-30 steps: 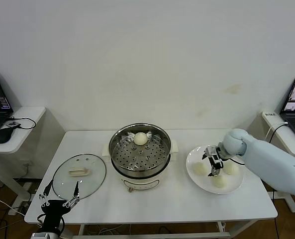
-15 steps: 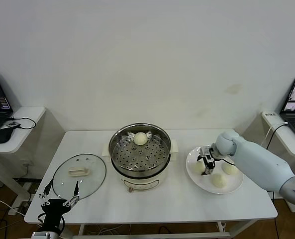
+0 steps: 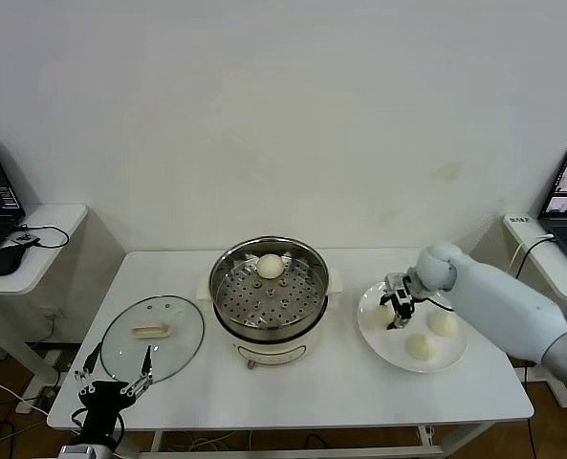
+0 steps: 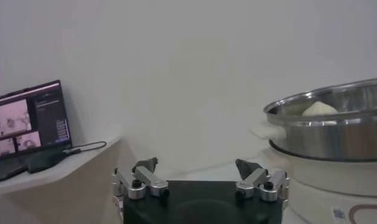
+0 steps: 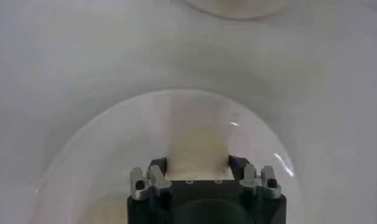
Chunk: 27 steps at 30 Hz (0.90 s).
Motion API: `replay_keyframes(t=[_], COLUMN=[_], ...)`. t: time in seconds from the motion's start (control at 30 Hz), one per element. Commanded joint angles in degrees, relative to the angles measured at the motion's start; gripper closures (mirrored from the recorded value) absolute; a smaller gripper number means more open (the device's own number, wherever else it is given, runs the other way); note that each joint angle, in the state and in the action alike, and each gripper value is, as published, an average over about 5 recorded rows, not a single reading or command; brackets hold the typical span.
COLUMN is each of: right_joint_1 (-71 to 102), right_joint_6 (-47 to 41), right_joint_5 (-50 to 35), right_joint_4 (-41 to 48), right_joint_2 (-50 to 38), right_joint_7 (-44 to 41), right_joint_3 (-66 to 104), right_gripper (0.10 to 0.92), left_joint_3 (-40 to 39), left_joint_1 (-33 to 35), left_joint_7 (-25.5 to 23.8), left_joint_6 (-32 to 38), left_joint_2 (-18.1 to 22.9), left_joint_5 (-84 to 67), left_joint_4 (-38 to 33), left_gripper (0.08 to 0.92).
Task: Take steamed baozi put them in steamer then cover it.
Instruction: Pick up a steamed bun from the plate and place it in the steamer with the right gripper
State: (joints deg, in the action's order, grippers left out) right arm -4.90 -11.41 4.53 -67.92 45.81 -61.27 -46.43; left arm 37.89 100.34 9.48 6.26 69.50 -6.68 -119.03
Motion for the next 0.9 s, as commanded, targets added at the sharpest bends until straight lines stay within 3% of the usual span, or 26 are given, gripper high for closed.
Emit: replay_keyframes(t=[0.03,0.2,0.5,0.9], right_joint_1=[-18.09,-29.77,-36.62,-26.04], right_joint_6=[-4.97,-8.2,-16.22,-21.3], right_joint_5=[-11.53,-18.99,-30.77,-30.9], right_joint_4=[-11.25,-14.94,-15.54,-3.87], right_joint_2=[-5.48,-3.37,9.81,28.81], right_joint_7=[-1.94,-1.25,4.35,8.4], right_joint_3=[-9.42,-14.86,-20.18,-20.49], right_gripper=[0.381,0.377,0.372,0.372], left_joint_3=[-0.41,-0.53,-0.26,0.62], left_joint_1=[-0.19,-0.31,-0.41,-0.28], left_joint_7=[-0.04,-0.03,0.05,0.13], left_joint_6=[-0.05,0.01,0.31,0.99], left_joint_2=[-0.09,-0.23,-0.23,0.11], left_joint_5=[-0.03,-0.09,-0.47,-0.72], left_joint_4=[-0.18,-0.37,-0.45,-0.73], left_gripper=[0.177,0.177,0.177,0.177])
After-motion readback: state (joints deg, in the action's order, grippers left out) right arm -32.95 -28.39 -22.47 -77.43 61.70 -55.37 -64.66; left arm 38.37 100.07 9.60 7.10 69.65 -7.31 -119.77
